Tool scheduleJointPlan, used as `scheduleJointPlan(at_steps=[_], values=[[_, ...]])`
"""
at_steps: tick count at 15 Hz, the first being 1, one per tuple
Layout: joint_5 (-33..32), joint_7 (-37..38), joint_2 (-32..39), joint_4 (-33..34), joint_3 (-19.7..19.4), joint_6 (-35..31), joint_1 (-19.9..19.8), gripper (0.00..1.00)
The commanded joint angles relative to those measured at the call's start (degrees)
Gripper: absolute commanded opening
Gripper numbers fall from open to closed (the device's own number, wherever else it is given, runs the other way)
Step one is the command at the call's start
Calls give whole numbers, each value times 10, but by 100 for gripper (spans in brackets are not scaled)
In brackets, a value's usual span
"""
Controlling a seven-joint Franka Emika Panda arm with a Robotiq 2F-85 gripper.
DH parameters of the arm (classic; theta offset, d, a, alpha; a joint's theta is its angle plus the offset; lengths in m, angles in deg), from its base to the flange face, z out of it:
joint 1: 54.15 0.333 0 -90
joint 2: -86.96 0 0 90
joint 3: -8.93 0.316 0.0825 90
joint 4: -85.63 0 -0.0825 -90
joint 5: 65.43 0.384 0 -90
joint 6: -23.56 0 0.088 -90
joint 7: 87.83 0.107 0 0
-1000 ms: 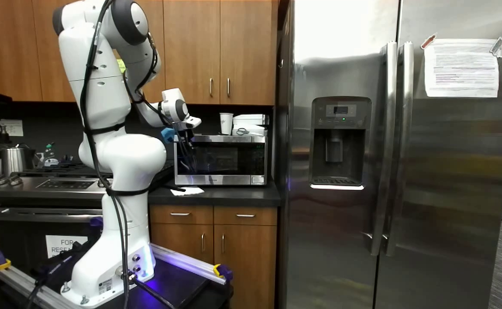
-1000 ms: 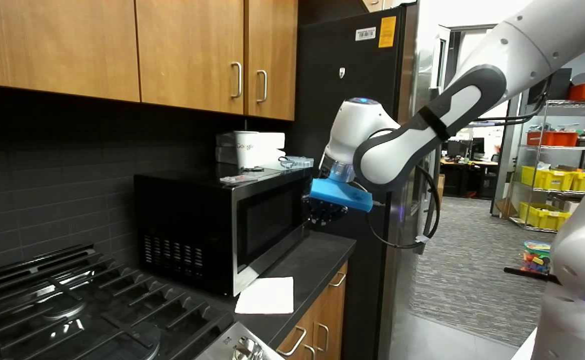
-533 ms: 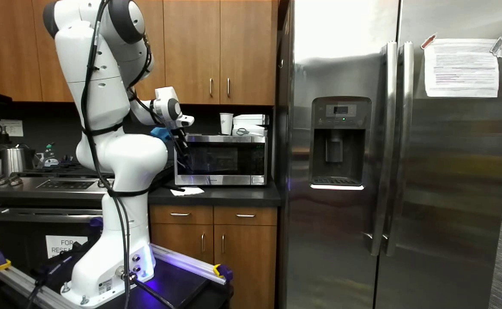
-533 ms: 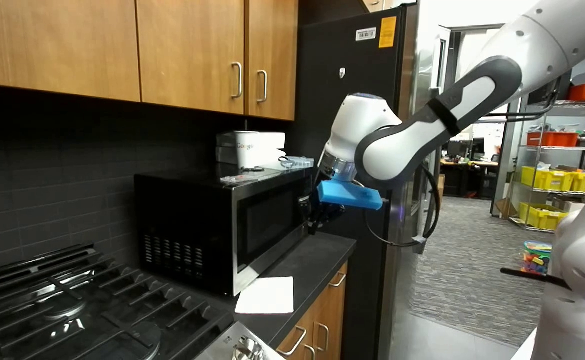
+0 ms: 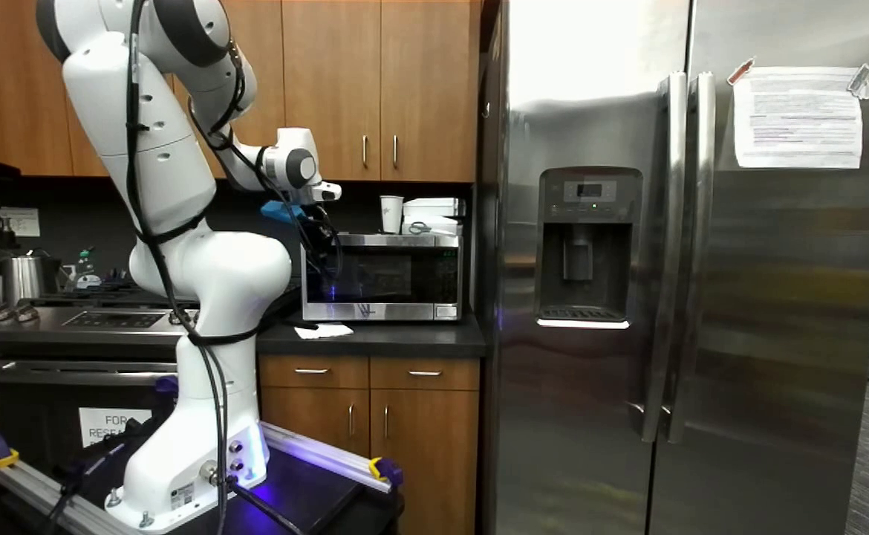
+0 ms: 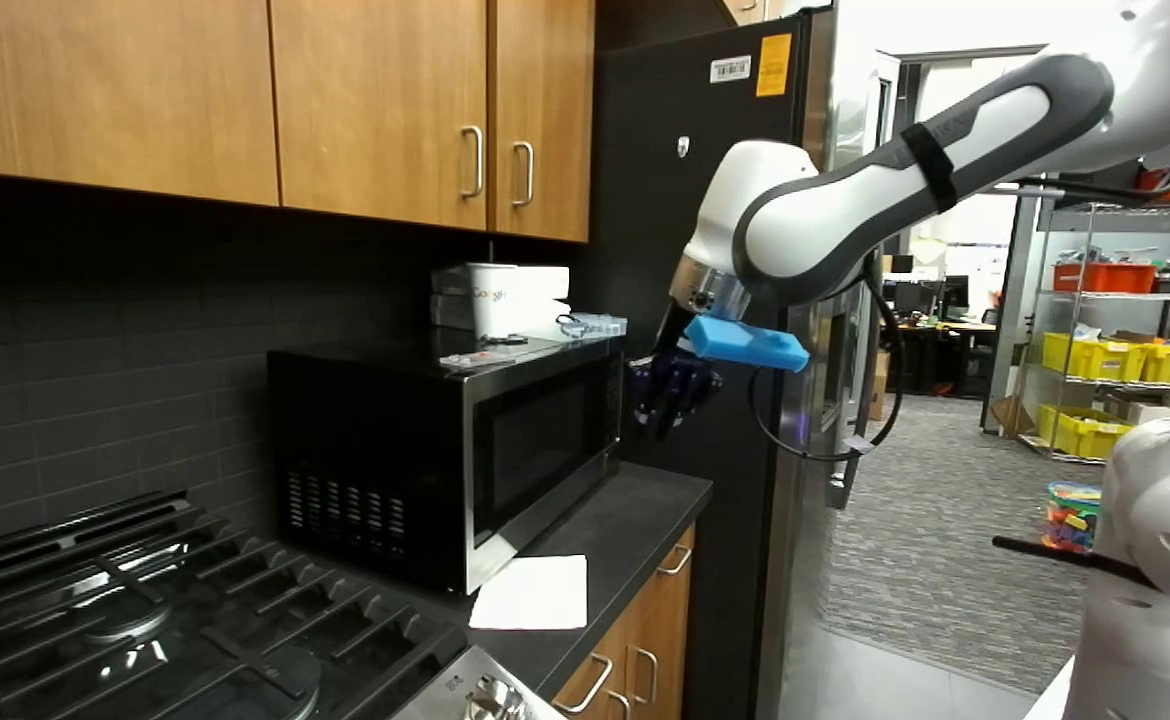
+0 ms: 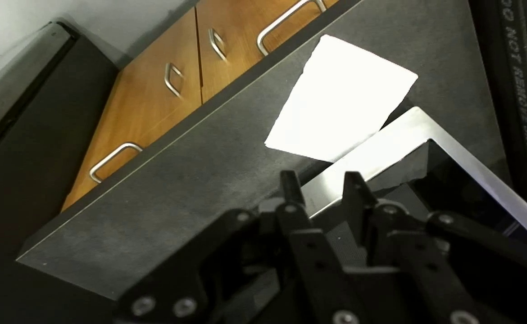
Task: Push the microwave door closed
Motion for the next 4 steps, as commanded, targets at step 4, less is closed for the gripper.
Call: scheduleJointPlan(at_steps=[4], values=[[14,-12,-5,-2,17,4,-17,32]])
